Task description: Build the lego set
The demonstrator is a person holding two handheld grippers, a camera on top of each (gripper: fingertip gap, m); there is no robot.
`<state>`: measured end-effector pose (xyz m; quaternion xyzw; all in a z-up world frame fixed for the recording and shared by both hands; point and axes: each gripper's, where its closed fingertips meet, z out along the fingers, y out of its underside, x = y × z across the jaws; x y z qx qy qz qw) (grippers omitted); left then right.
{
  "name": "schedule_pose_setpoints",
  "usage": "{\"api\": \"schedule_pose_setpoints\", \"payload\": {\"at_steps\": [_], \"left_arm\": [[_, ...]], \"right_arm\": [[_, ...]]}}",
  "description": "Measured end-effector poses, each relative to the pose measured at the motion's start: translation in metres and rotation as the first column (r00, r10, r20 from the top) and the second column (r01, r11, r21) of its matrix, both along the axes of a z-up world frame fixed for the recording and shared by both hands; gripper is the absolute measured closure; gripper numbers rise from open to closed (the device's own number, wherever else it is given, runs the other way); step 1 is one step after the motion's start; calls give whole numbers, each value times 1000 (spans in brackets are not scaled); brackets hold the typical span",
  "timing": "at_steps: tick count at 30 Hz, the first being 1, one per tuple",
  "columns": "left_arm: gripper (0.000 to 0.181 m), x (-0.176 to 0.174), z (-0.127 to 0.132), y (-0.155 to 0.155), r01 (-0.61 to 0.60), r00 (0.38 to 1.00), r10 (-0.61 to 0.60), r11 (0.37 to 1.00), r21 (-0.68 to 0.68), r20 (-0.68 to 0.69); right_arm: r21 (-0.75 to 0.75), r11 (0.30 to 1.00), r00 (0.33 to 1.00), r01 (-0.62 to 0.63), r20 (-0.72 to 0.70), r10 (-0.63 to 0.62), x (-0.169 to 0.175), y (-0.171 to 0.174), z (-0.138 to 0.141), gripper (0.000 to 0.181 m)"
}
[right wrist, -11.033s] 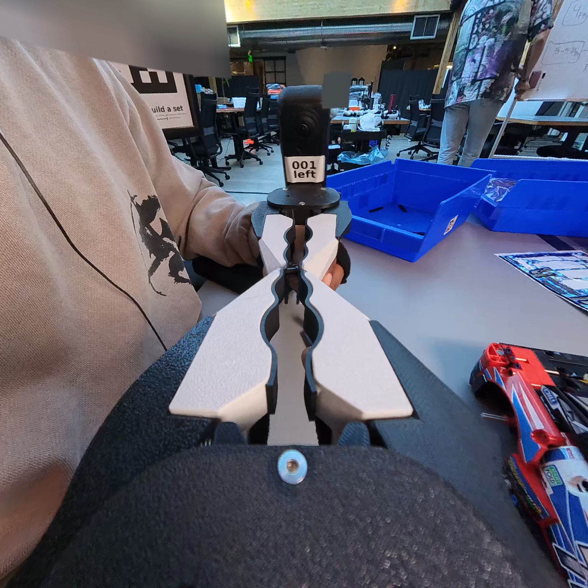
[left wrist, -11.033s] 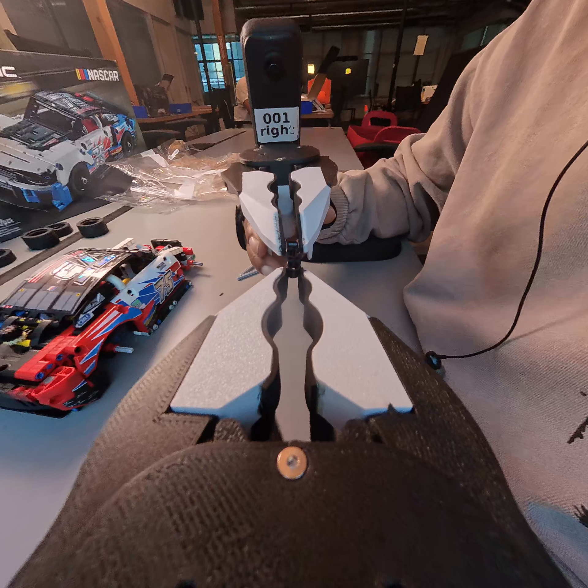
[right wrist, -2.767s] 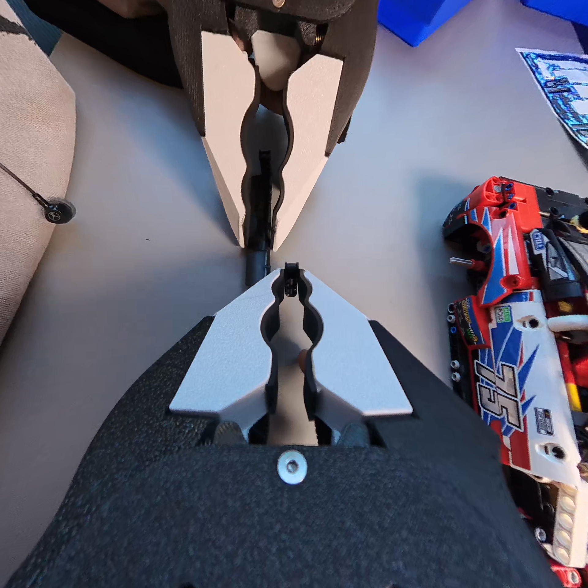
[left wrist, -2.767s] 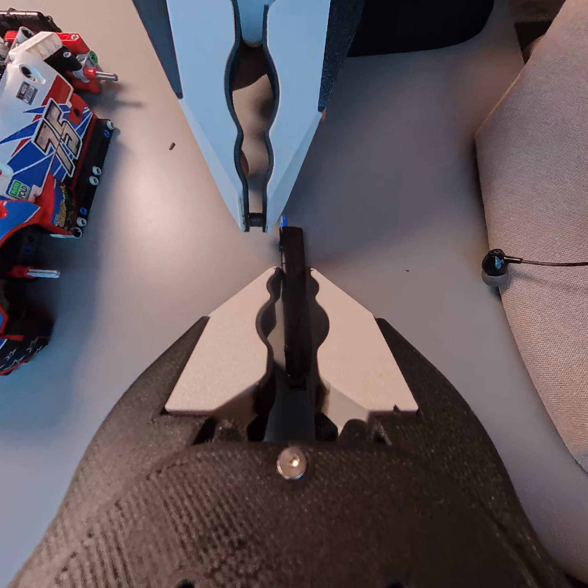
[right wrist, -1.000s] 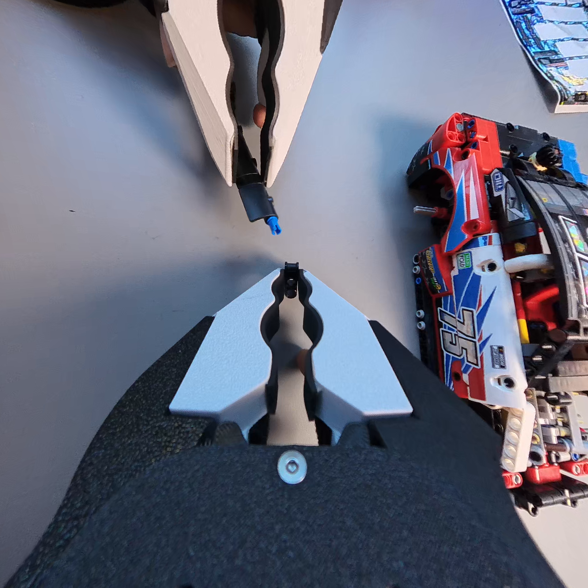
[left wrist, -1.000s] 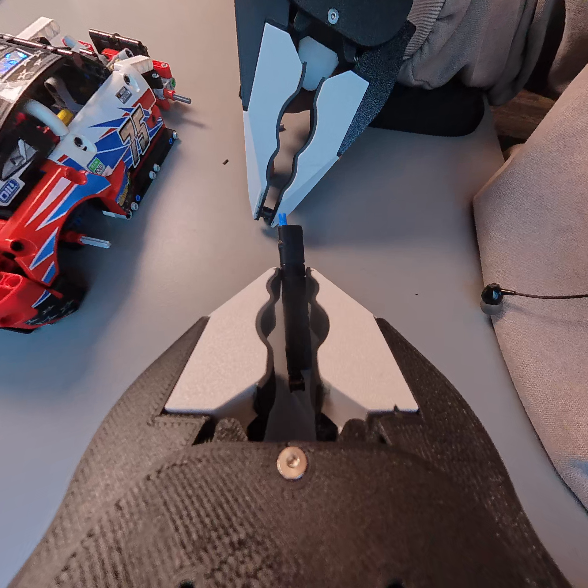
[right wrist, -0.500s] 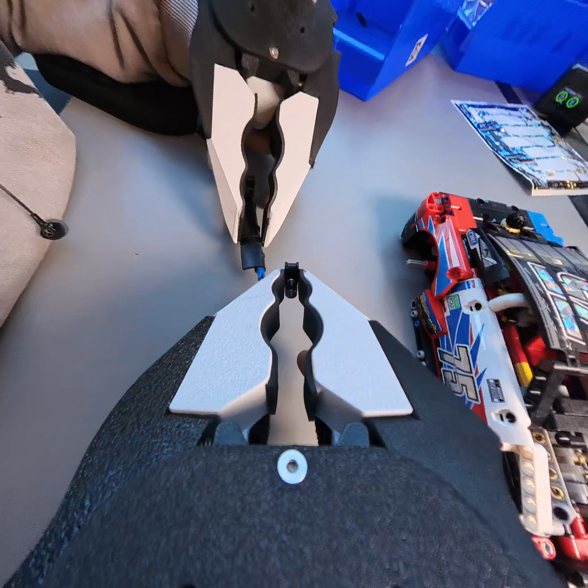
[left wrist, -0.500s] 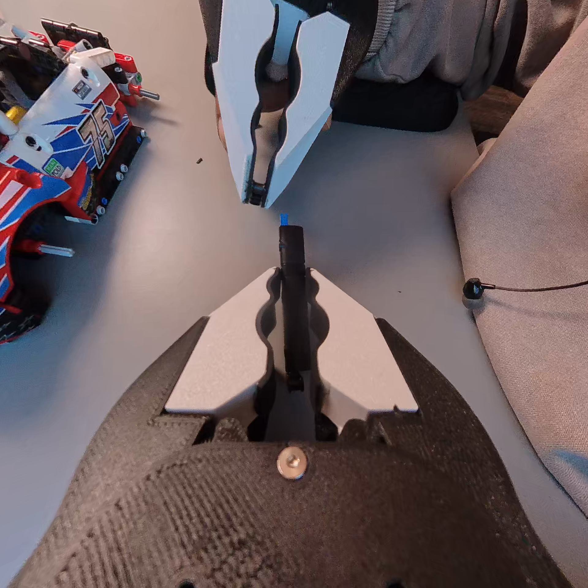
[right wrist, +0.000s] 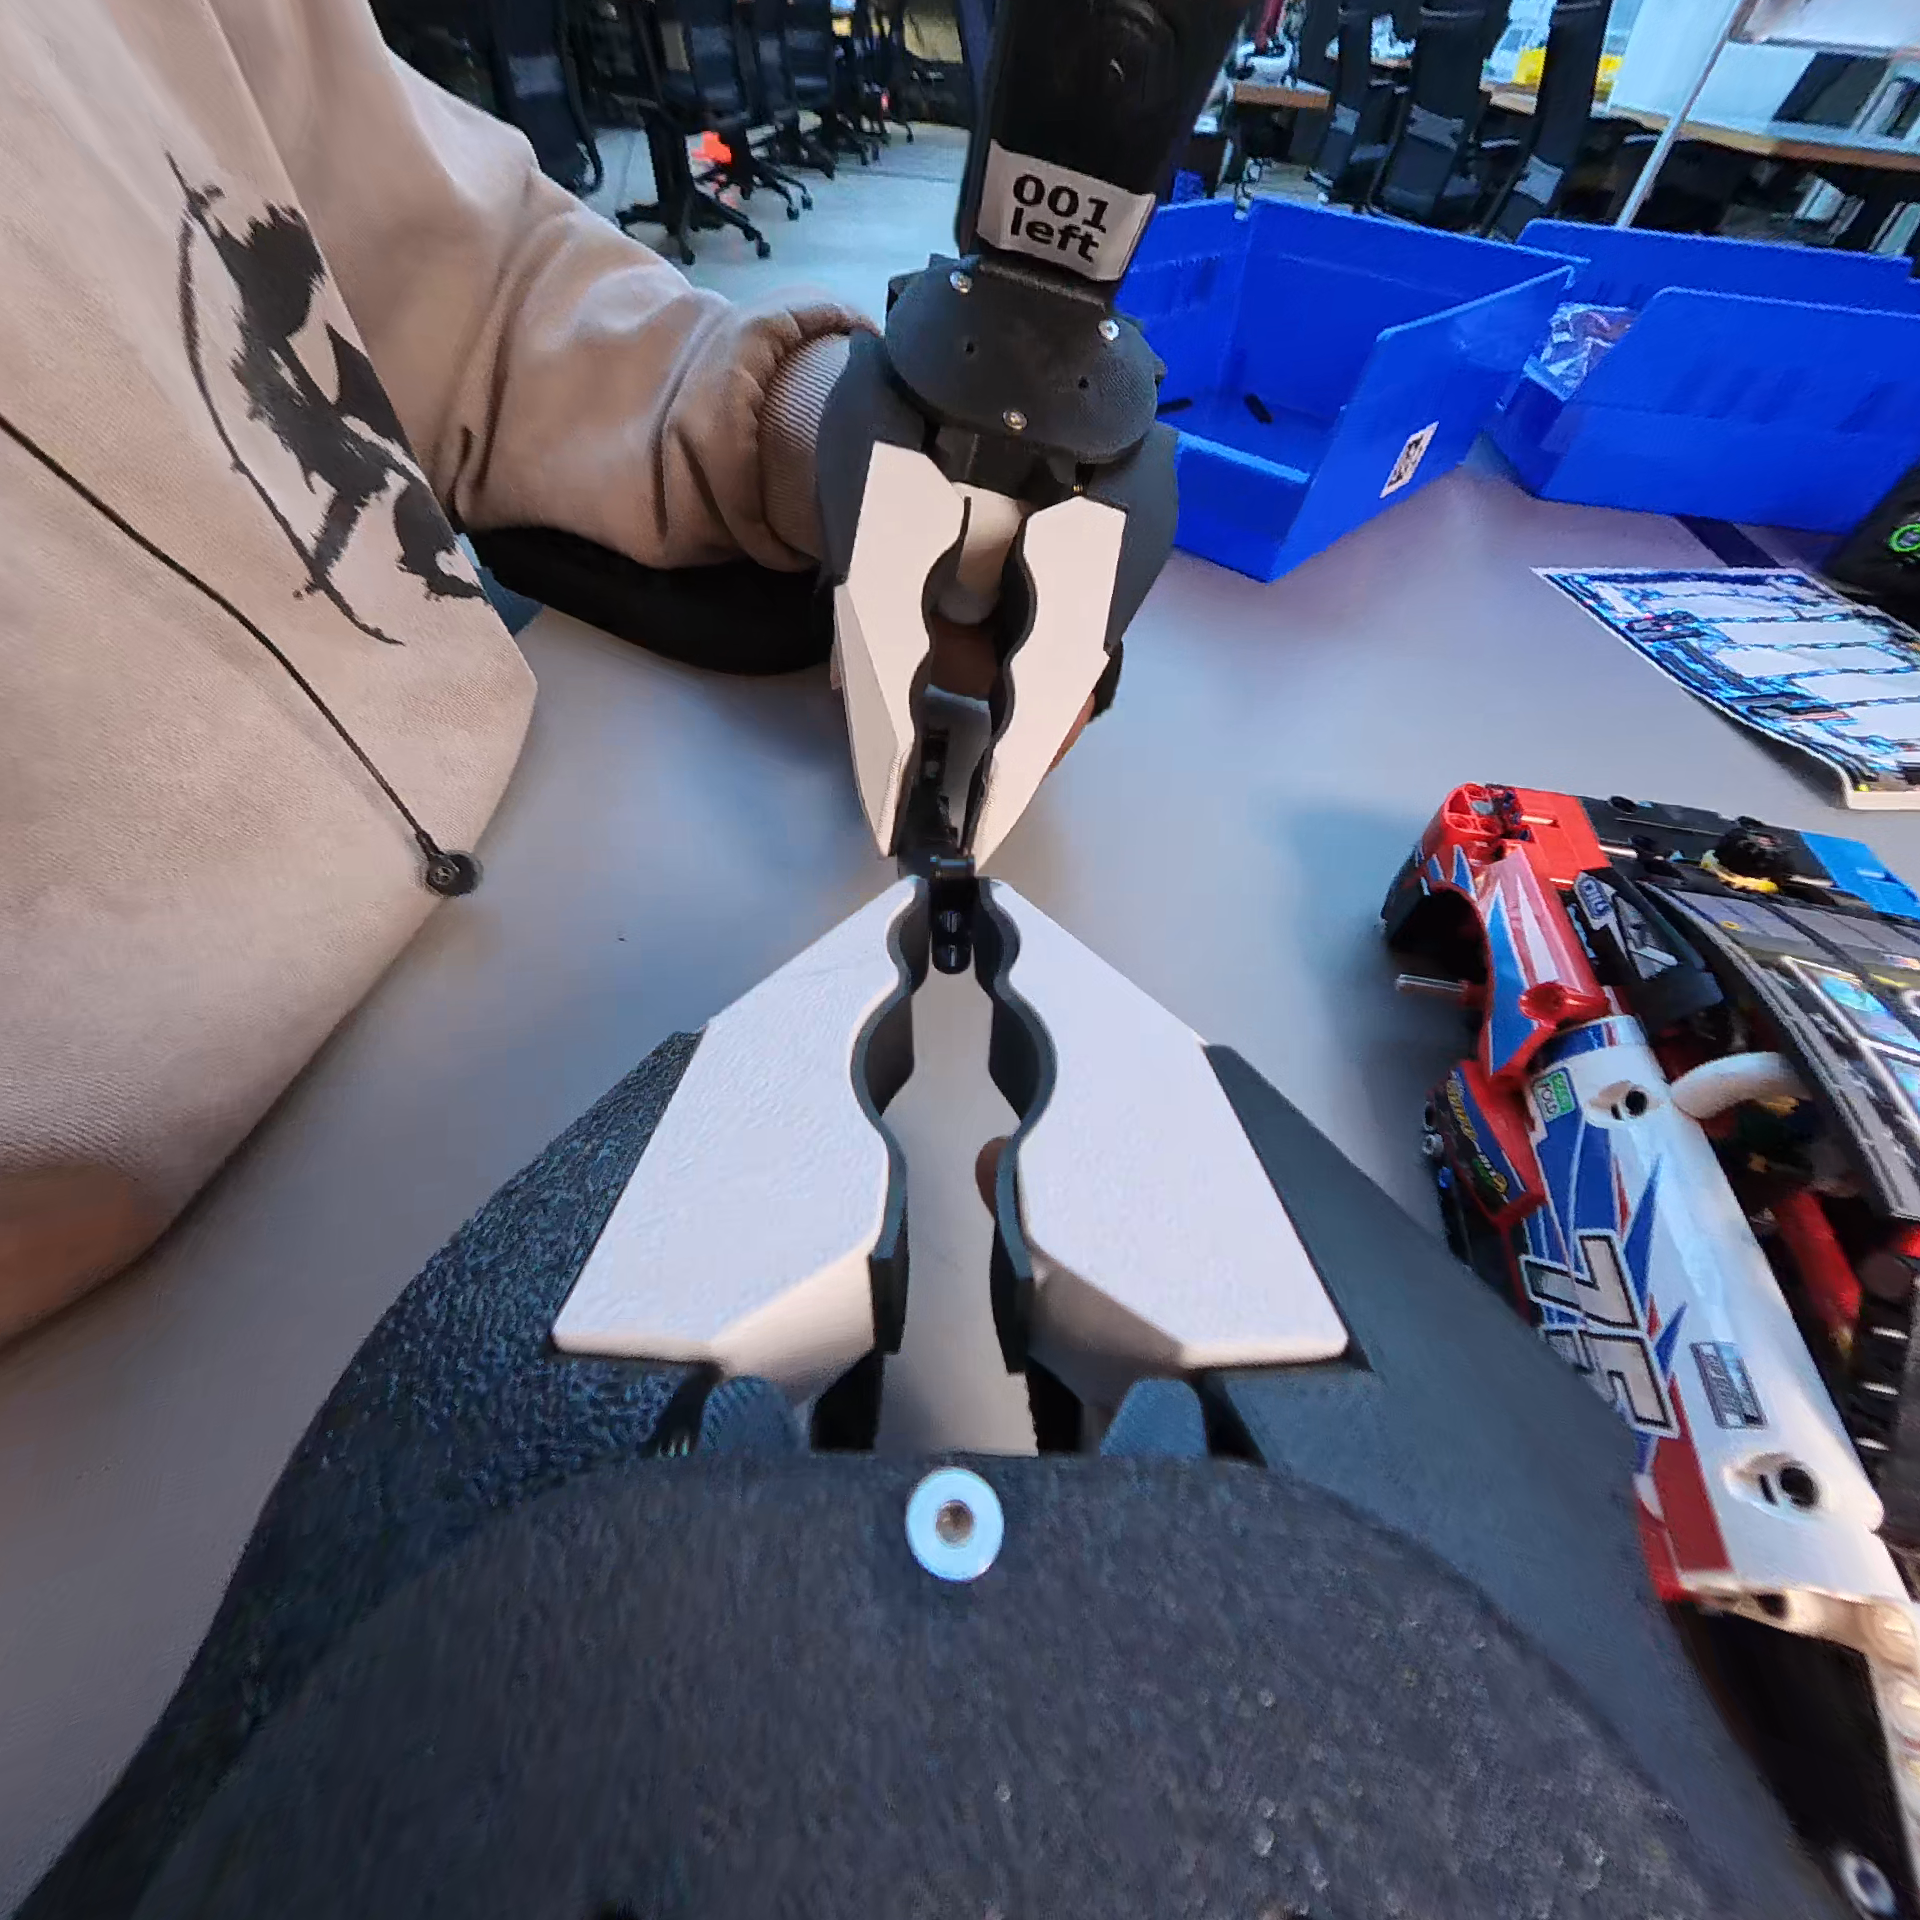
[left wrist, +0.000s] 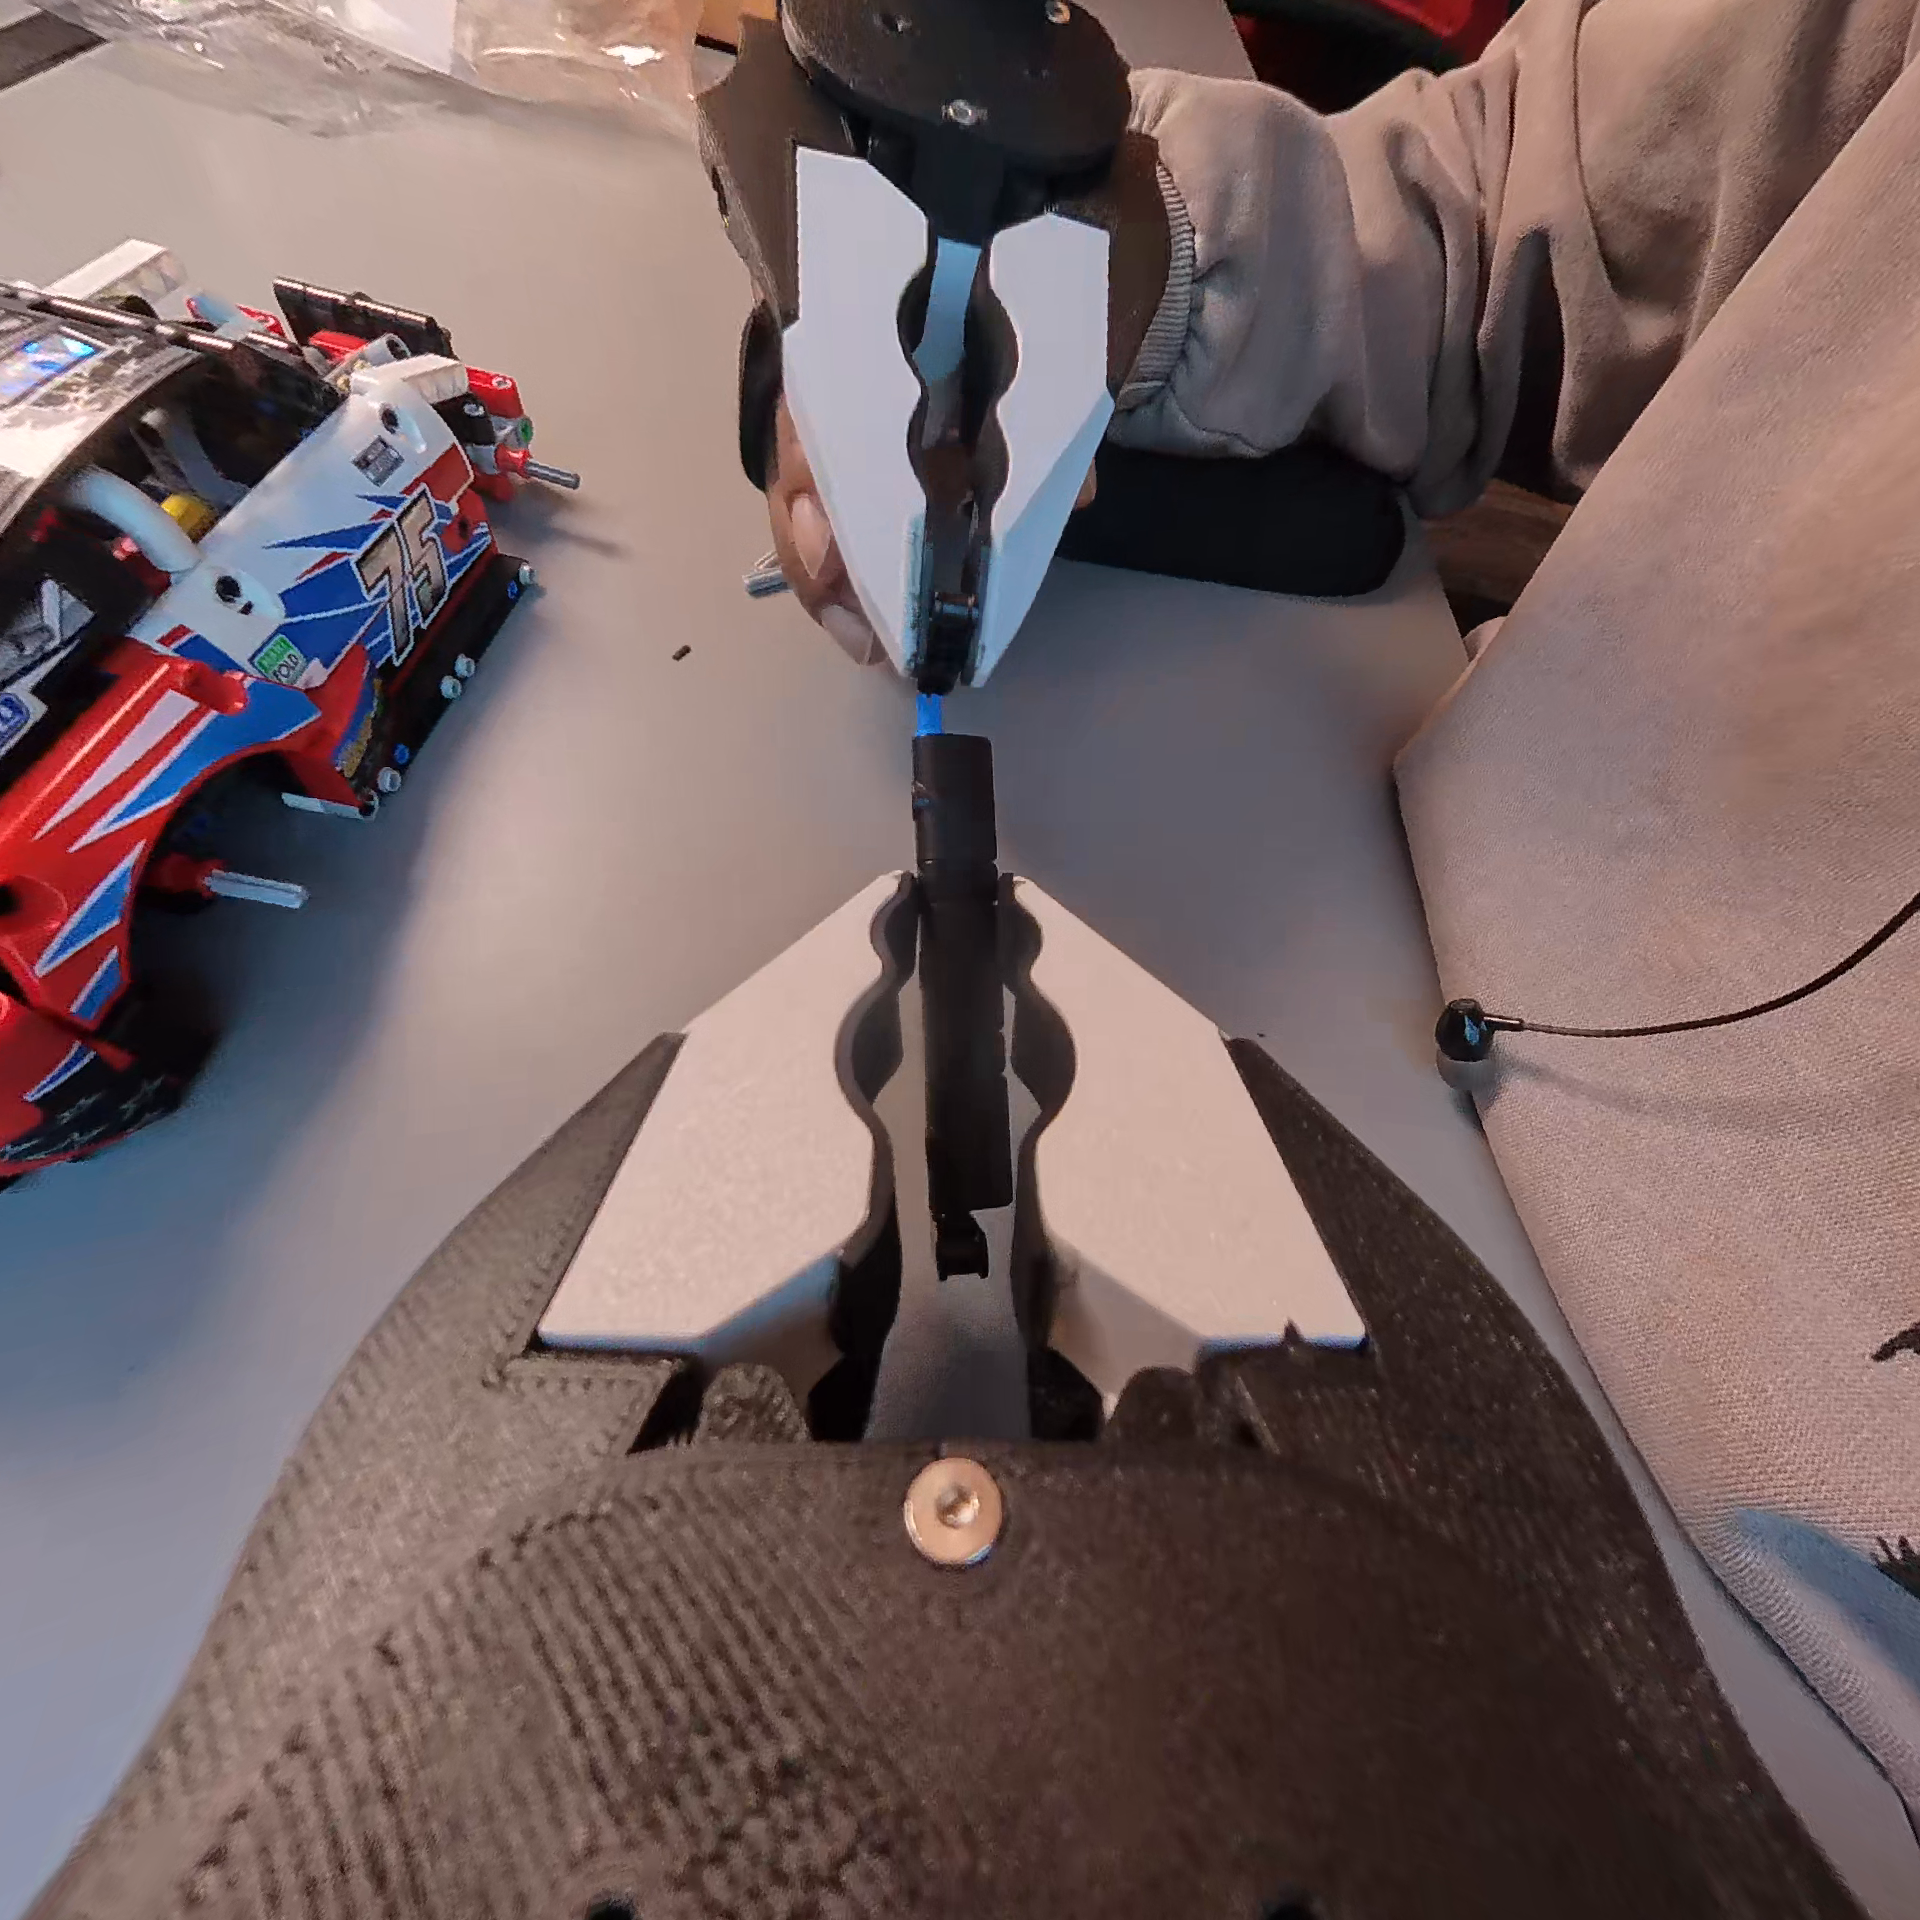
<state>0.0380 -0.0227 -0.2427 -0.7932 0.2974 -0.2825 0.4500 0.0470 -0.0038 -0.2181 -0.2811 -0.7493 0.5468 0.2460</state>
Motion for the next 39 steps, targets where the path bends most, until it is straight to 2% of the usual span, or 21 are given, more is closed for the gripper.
{"api": "schedule_pose_setpoints", "payload": {"at_steps": [9, 21, 29, 39], "left_arm": [[168, 9, 16, -2, 24, 996, -26, 1000, 16, 91], [168, 11, 16, -5, 28, 998, -29, 1000, 13, 64], [168, 10, 24, -1, -10, 999, 7, 998, 60, 41], [168, 6, 27, 1, -38, 999, 36, 997, 73, 31]], "right_arm": [[-187, 981, 998, -55, -7, 54, 6, -6, 20, 176], [-205, 977, 998, -64, 1, 66, 7, -10, 20, 176], [-295, 954, 999, -49, 3, 52, 4, -5, 30, 176], [-383, 924, 996, -10, 82, 44, 0, 1, 30, 177]]}}
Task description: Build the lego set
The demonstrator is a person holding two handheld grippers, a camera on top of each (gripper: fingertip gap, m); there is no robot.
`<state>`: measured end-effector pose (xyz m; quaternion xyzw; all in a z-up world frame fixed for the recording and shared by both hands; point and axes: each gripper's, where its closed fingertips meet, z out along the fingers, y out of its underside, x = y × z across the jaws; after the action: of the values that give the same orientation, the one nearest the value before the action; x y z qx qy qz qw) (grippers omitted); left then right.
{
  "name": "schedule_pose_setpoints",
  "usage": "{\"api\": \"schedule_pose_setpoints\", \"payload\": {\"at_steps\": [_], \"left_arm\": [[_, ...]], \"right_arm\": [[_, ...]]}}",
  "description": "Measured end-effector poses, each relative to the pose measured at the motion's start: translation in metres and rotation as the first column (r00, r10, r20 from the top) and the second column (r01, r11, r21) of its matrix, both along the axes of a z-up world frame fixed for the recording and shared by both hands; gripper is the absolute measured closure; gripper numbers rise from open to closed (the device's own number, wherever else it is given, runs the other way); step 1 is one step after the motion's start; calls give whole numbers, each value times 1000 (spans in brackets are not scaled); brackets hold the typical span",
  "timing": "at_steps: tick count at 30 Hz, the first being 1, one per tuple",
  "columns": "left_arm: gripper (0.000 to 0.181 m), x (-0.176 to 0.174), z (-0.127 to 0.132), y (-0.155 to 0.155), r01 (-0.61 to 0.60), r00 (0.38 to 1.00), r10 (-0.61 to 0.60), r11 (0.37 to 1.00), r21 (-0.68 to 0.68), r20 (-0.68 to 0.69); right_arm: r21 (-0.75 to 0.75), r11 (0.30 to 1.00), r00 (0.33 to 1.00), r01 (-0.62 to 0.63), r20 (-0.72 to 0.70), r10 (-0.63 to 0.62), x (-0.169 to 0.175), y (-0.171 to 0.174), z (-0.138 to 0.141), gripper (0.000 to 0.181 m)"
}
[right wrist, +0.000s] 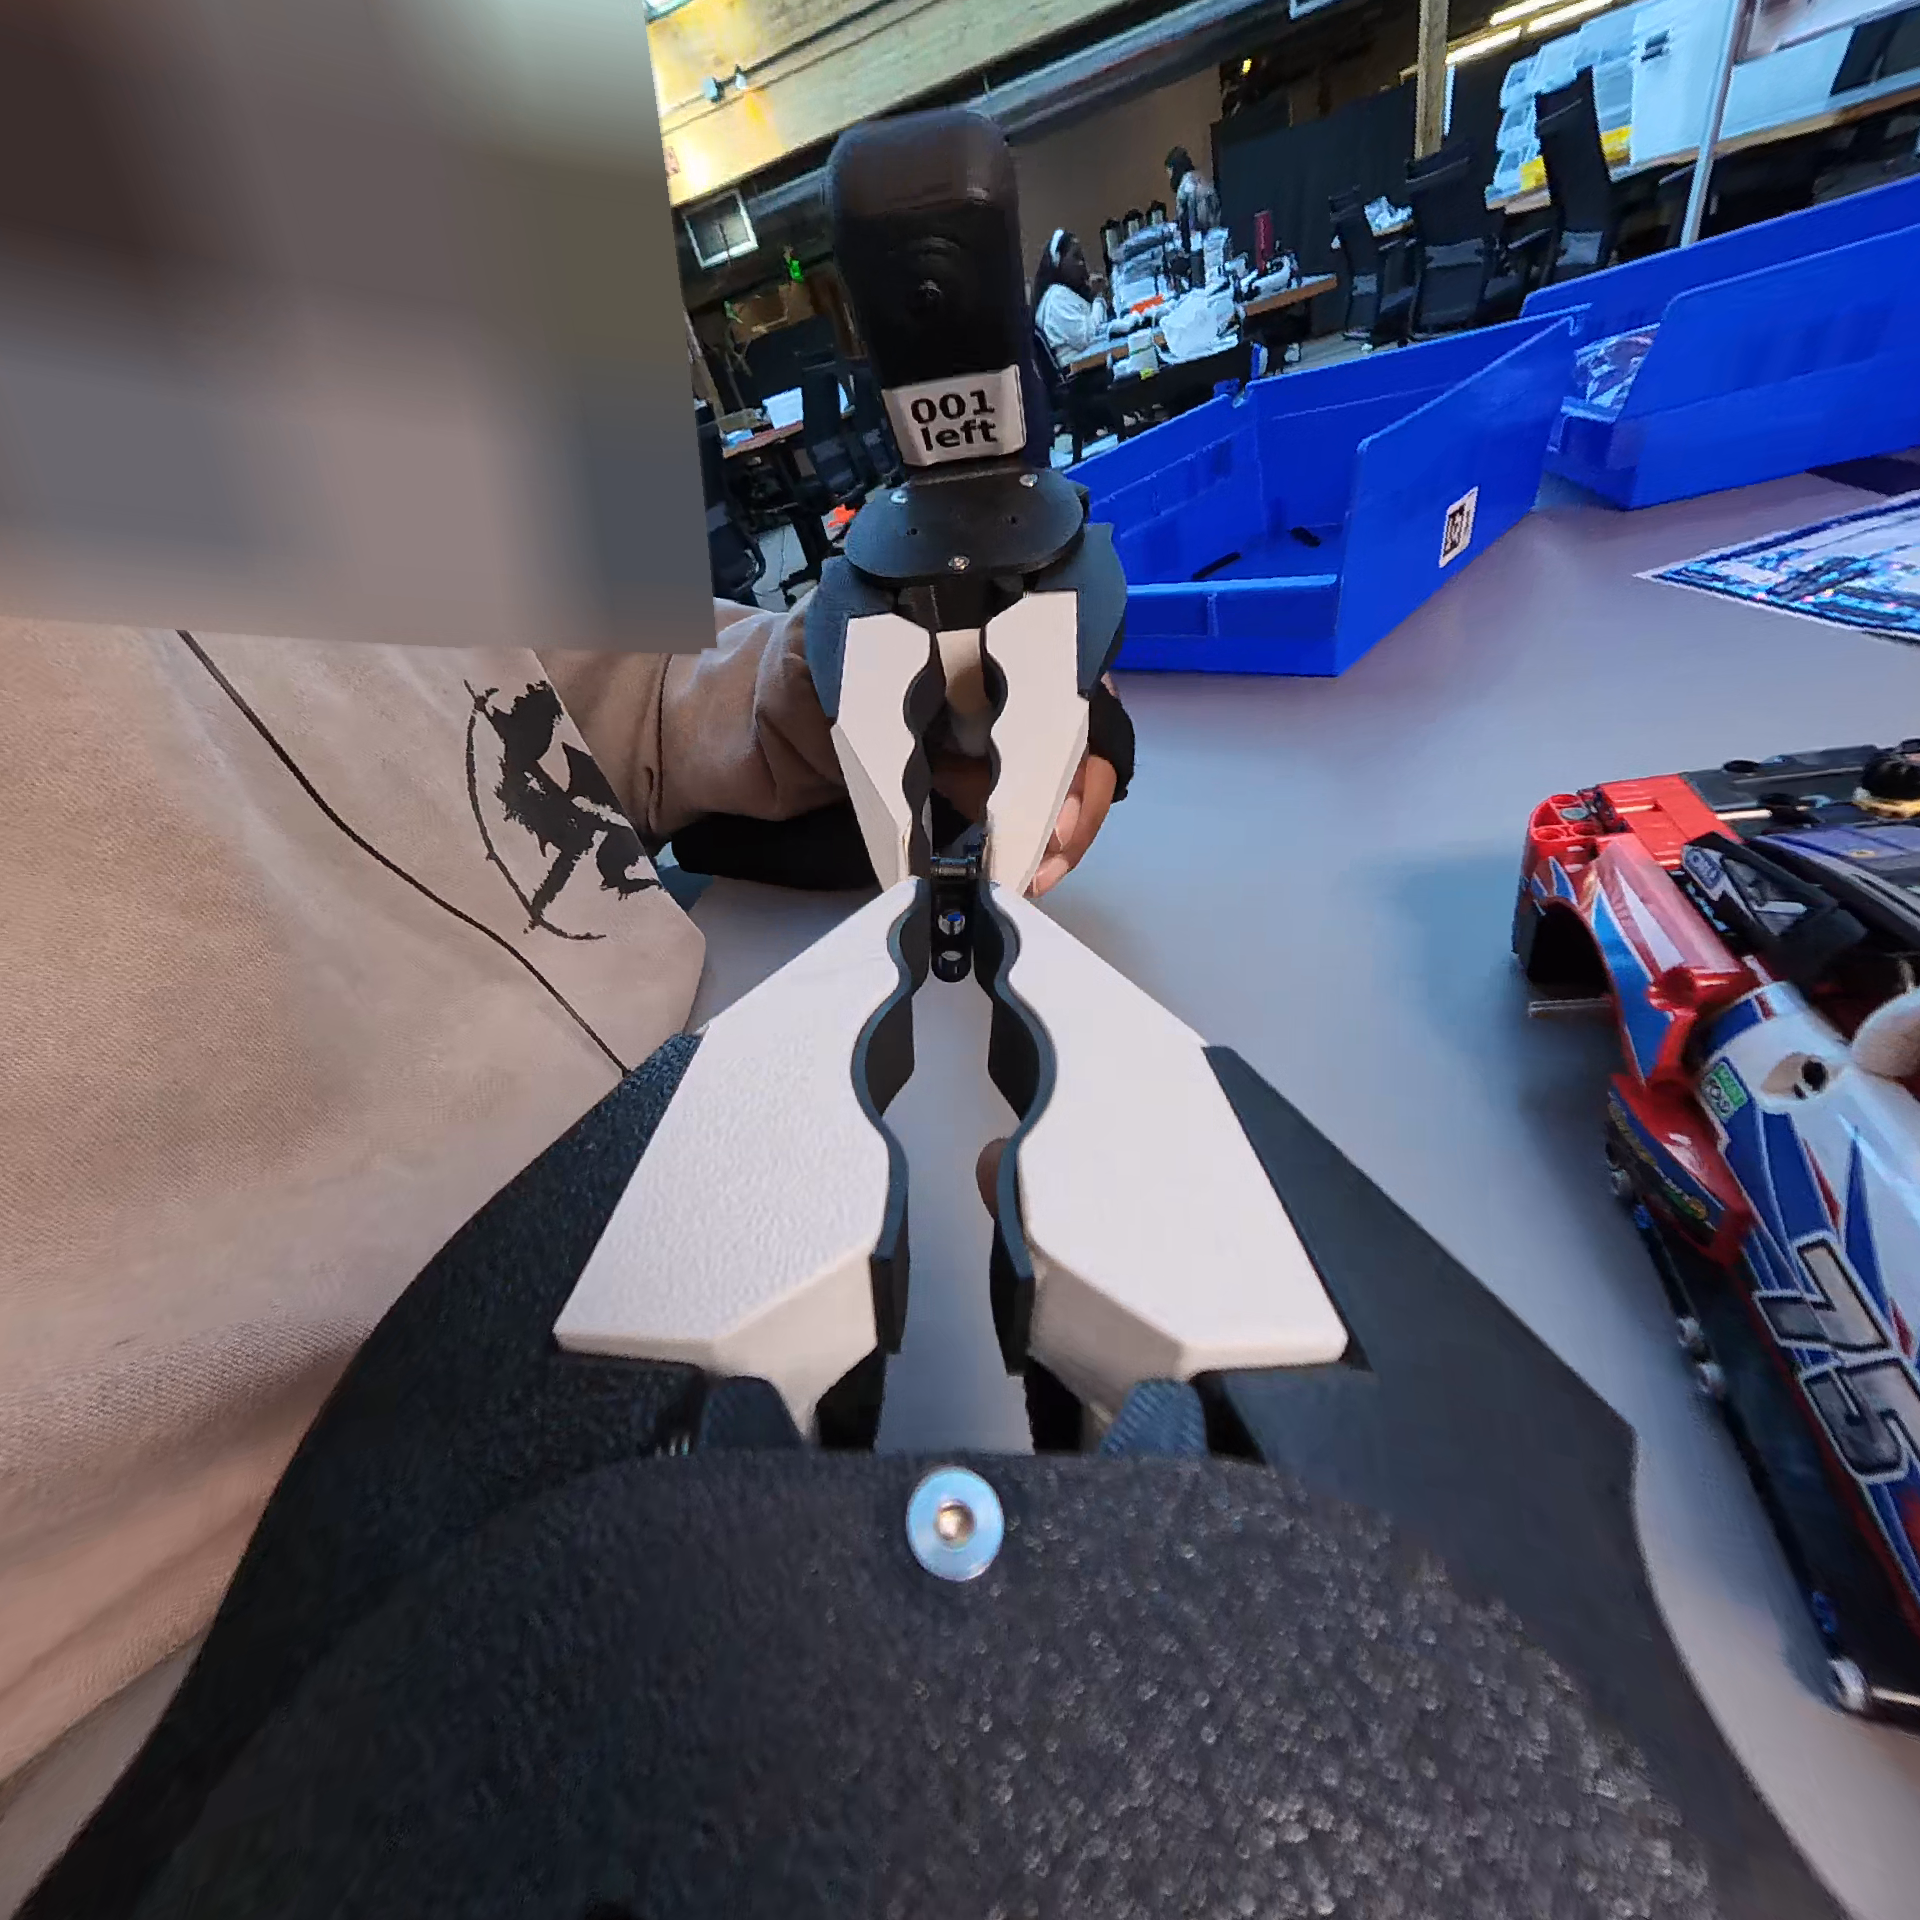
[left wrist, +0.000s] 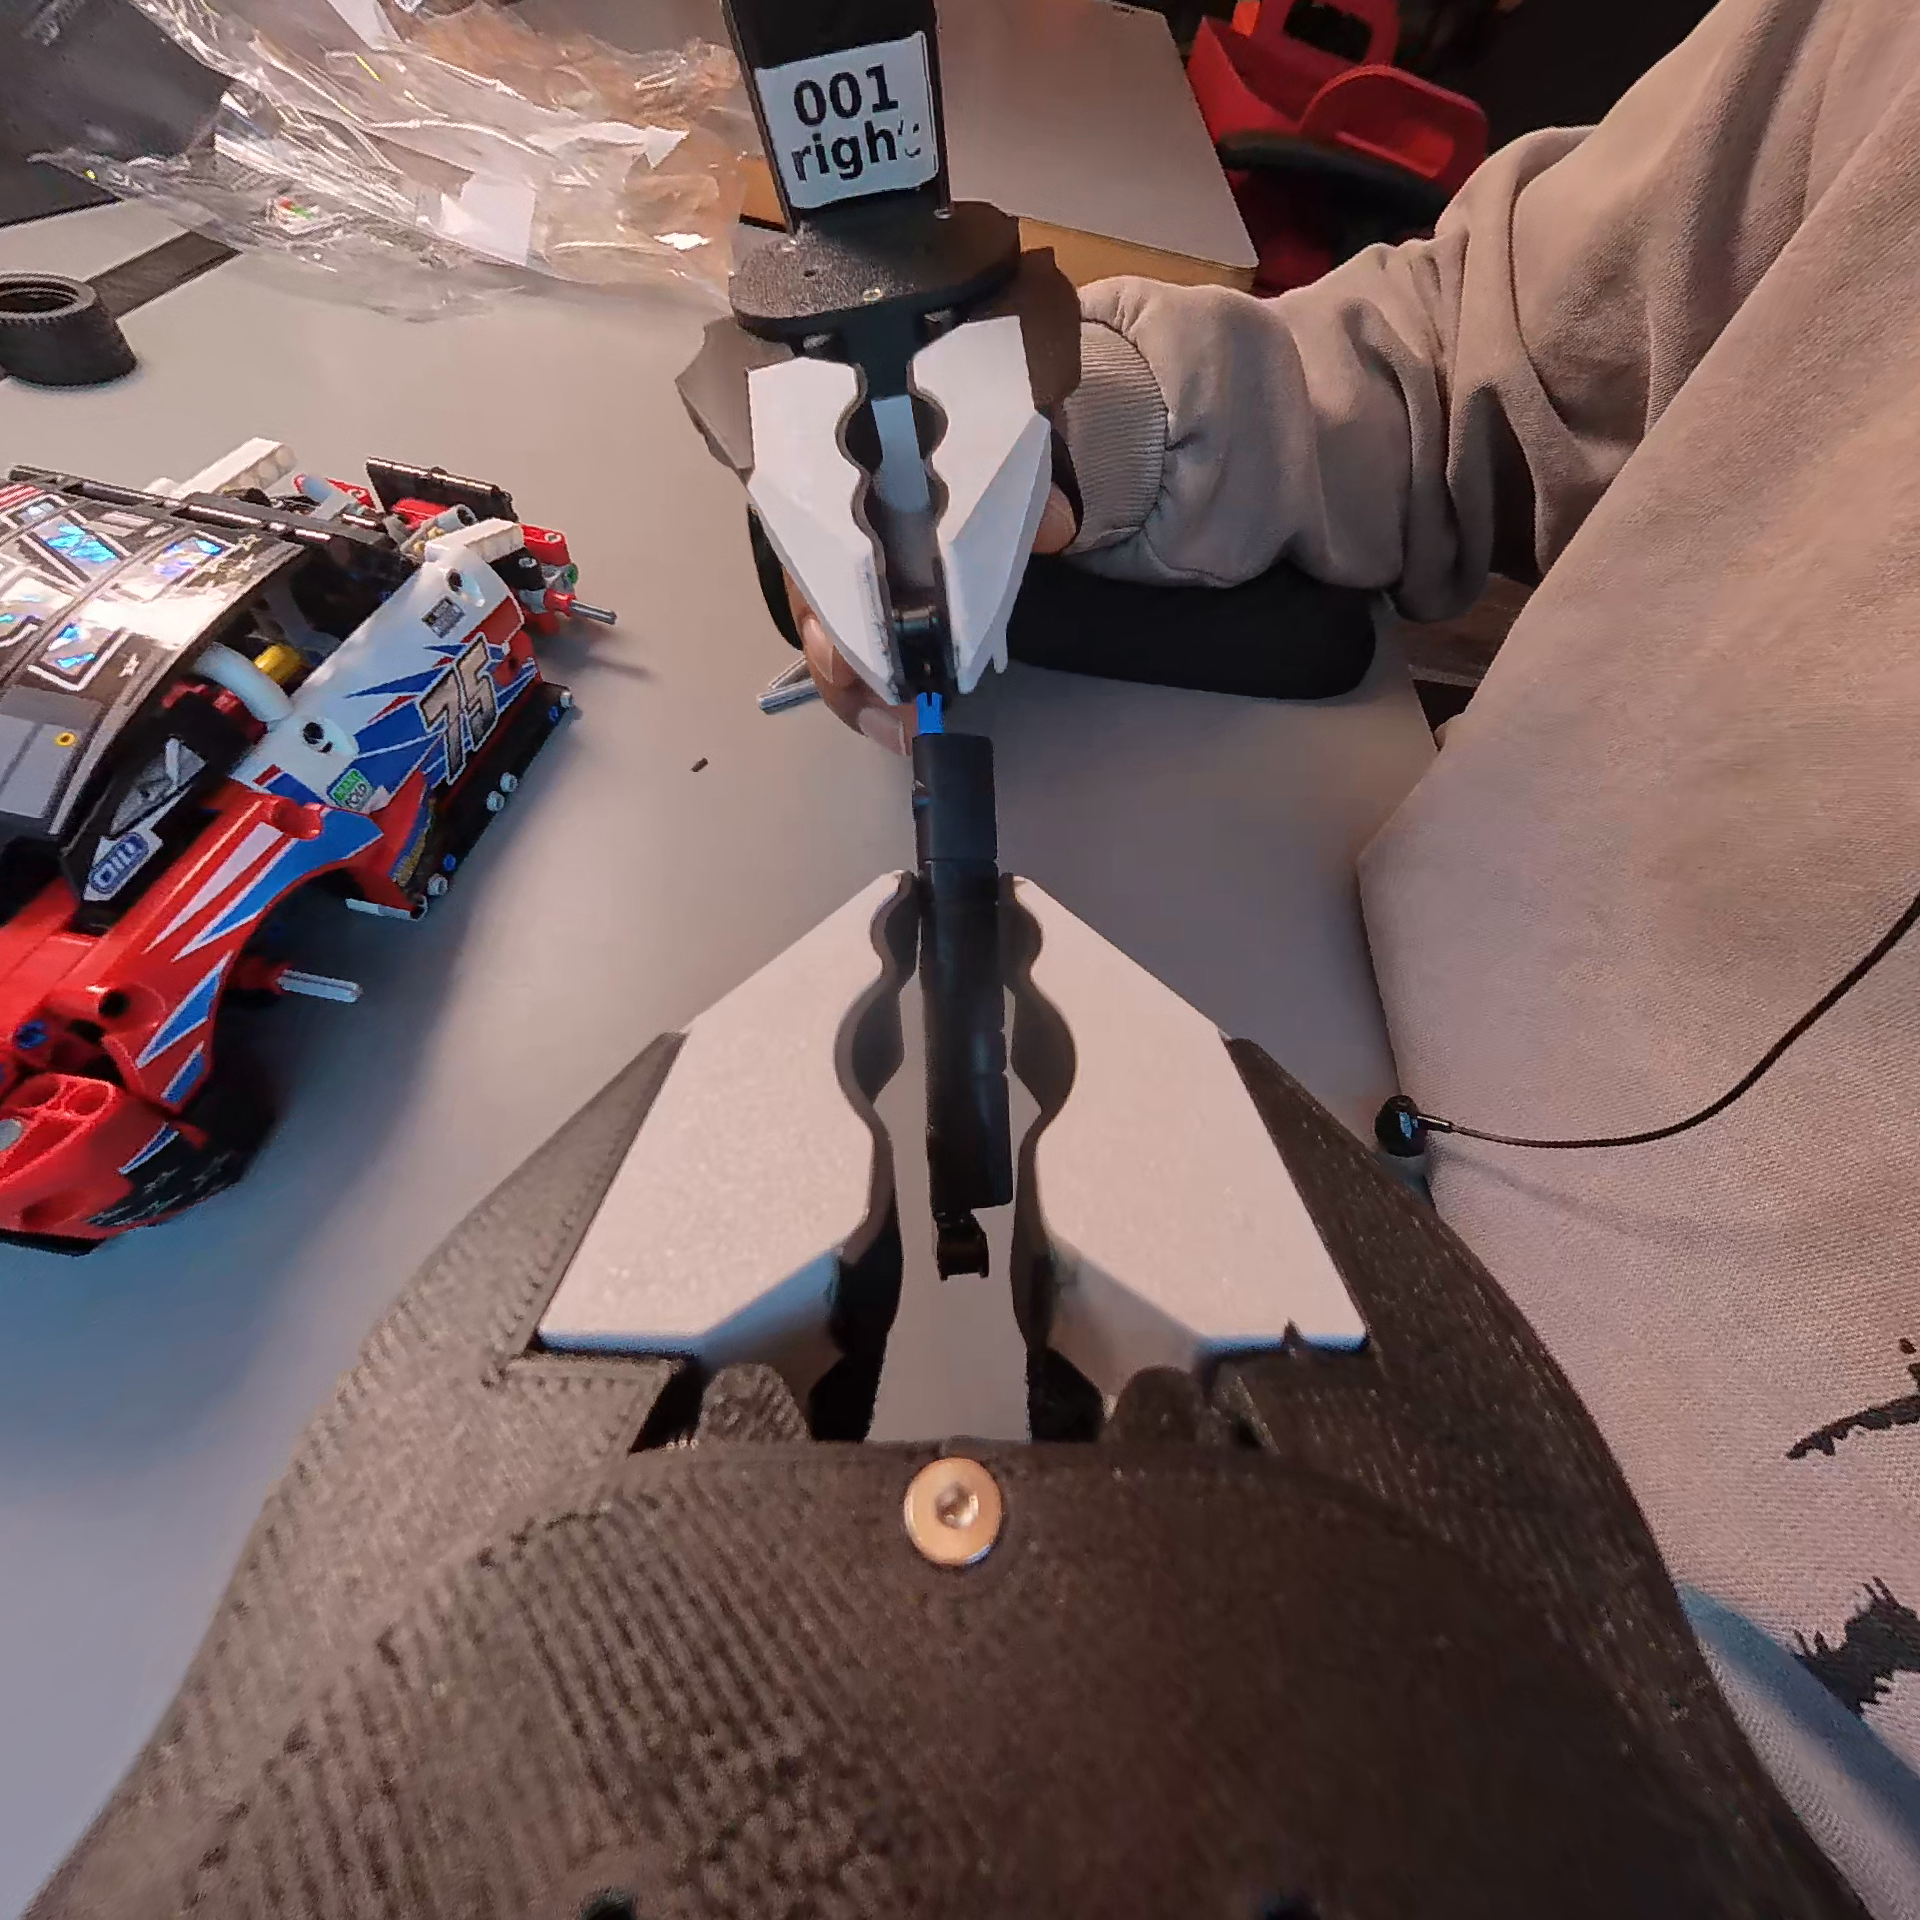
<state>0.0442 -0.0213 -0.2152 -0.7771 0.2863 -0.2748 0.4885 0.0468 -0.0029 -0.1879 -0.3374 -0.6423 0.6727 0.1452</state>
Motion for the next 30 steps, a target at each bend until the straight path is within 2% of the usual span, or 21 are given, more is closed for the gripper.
{"api": "schedule_pose_setpoints", "payload": {"at_steps": [13, 30], "left_arm": [[168, -1, -4, 0, -13, 1000, 12, 999, -35, -18], [169, -1, -14, -1, -4, 1000, 2, 995, -100, -21]], "right_arm": [[-101, 995, 998, 14, 55, -9, -6, 1, 4, 177], [-60, 998, 989, 6, 150, 3, -7, -2, -13, 177]]}}
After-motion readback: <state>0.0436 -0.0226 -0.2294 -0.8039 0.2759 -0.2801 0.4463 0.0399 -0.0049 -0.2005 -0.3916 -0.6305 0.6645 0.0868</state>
